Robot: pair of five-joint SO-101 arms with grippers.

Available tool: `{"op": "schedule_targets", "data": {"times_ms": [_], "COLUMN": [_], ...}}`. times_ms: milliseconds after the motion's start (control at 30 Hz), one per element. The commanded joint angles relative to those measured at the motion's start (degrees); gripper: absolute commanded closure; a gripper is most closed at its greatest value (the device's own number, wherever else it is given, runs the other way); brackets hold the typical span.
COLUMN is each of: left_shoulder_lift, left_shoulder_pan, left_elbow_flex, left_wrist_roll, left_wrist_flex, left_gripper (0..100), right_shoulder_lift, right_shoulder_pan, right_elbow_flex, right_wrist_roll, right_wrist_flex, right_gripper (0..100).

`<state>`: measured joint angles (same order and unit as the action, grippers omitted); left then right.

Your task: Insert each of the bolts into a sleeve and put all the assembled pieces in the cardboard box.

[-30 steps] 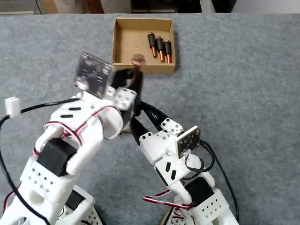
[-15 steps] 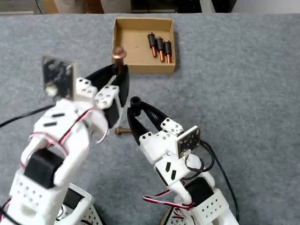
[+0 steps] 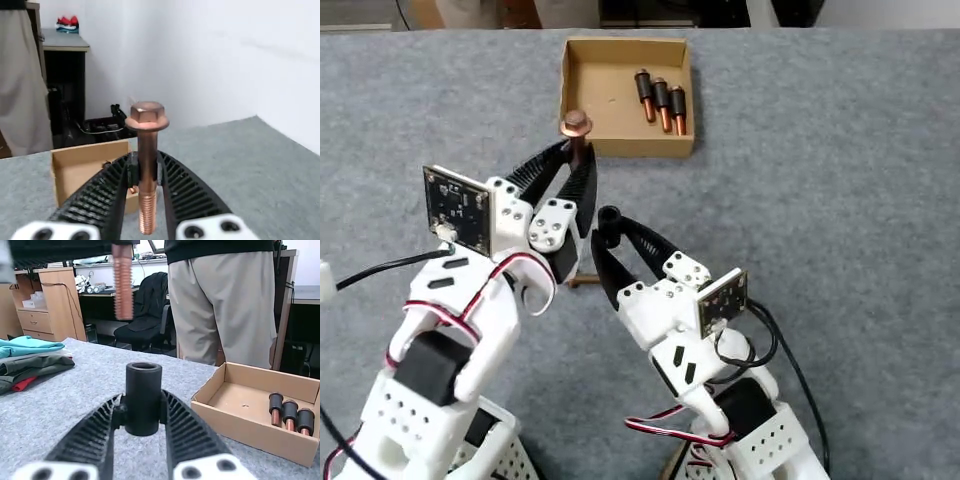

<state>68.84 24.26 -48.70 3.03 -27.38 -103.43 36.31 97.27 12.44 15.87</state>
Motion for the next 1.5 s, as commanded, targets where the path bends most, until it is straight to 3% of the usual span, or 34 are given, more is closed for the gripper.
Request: {"op": "schedule_targets", "data": {"times_ms": [0,700,933,1300,1467], "left_shoulder_lift": [1.0,1.7,1.6,1.4,1.0], "left_shoulder_pan": [2.8,3.7,8.7,2.0,4.6], "left_elbow_flex": [-0.6,-2.7,4.6,1.8,1.4], "left_wrist_roll": [0.3,-0.4,-0.4,-1.1,-1.1], "left_wrist_flex": [2.9,2.7,-6.8,-5.4,-2.4], "left_gripper": [98,98,98,98,98], "right_shoulder_lift": [-6.5,-6.2,-6.5,-6.5,-6.5], "right_shoulder_pan": [0.7,0.7,0.7,0.7,0.7], "right_elbow_flex": [-0.6,-0.6,-0.6,-0.6,-0.6], "right_wrist_roll": [0.7,0.7,0.7,0.7,0.7], "right_wrist_flex": [0.1,0.1,0.1,-0.2,-0.2], "right_gripper": [99.6,99.6,99.6,99.6,99.6]}}
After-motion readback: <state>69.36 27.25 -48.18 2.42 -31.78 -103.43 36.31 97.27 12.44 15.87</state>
